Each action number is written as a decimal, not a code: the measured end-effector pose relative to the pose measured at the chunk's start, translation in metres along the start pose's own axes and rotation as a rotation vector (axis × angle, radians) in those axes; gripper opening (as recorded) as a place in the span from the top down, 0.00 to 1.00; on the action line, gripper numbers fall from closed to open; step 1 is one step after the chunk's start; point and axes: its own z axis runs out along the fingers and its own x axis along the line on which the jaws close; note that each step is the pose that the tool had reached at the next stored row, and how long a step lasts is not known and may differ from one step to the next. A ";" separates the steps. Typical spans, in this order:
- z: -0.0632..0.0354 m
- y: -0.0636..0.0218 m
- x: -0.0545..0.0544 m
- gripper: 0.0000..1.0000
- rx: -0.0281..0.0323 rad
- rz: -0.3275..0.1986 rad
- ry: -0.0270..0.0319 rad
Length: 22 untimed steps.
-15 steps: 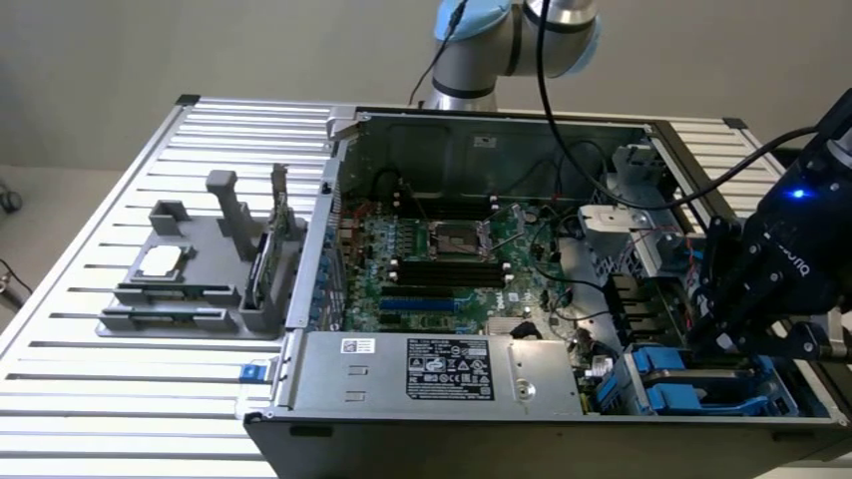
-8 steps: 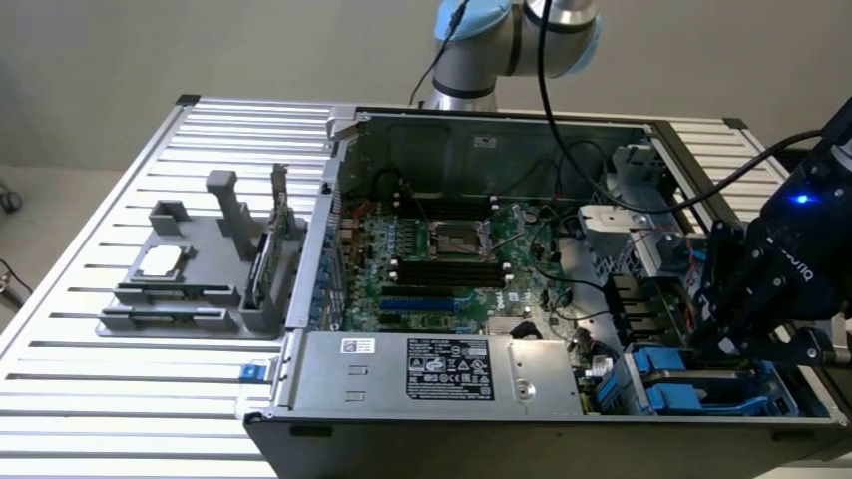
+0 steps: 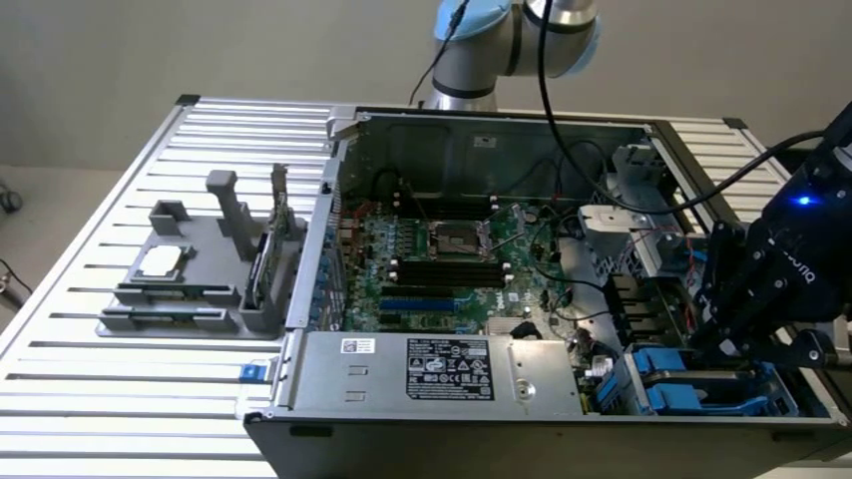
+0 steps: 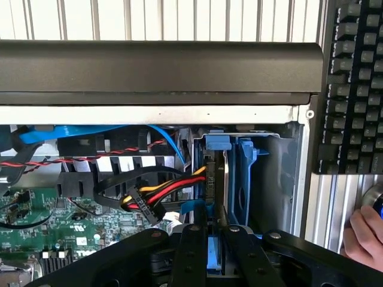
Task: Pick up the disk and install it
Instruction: 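Insert the second disk wire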
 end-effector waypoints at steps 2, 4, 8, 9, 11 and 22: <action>0.0002 0.0001 0.000 0.82 0.0002 0.000 0.0009; -0.0024 -0.0003 0.000 0.75 0.0008 0.000 0.0024; -0.0171 -0.0018 -0.002 0.75 0.0013 0.000 0.0015; -0.0189 -0.0023 -0.003 0.75 0.0013 0.000 0.0018; -0.0204 -0.0050 -0.005 0.75 0.0013 0.000 0.0018; -0.0236 -0.0382 -0.007 0.75 0.0013 -0.001 0.0074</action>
